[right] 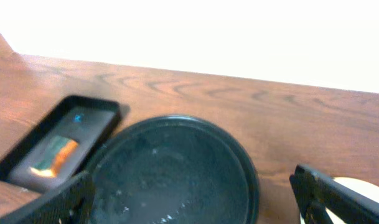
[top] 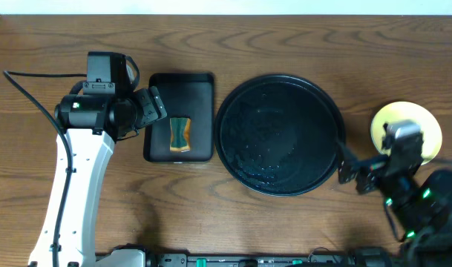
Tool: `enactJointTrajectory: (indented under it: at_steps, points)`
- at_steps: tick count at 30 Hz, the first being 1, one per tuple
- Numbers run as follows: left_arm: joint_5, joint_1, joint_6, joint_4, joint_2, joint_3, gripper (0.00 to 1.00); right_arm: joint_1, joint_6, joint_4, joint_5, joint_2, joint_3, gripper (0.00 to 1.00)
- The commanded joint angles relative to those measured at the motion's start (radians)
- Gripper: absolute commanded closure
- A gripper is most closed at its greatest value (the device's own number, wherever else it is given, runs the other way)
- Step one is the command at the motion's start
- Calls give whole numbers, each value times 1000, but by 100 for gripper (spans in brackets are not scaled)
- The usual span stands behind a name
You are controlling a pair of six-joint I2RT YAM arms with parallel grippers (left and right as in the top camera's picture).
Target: Clean dirty plates on tray and stack at the side
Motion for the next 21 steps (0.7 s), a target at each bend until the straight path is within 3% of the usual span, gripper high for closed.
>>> enactJointTrajectory:
  at_steps: [1, 6, 10, 15, 19, 21]
  points:
    - [-5, 2, -1, -2, -2, 23, 15, -5, -19, 61, 43, -152, -245, 1]
    - [-5, 2, -1, -2, -2, 23, 15, -5, -20, 194, 80, -423, -509, 1]
    - [-5, 2, -1, -2, -2, 23, 15, -7, -21, 242, 80, -543, -603, 1]
    - [-5, 2, -1, -2, -2, 23, 15, -5, -20, 351, 80, -537, -678, 1]
    - [-5, 2, -1, -2, -2, 23, 15, -5, -20, 590, 83, -538, -831, 1]
    - [-5, 2, -1, -2, -2, 23, 15, -5, -21, 560, 89, -537, -827, 1]
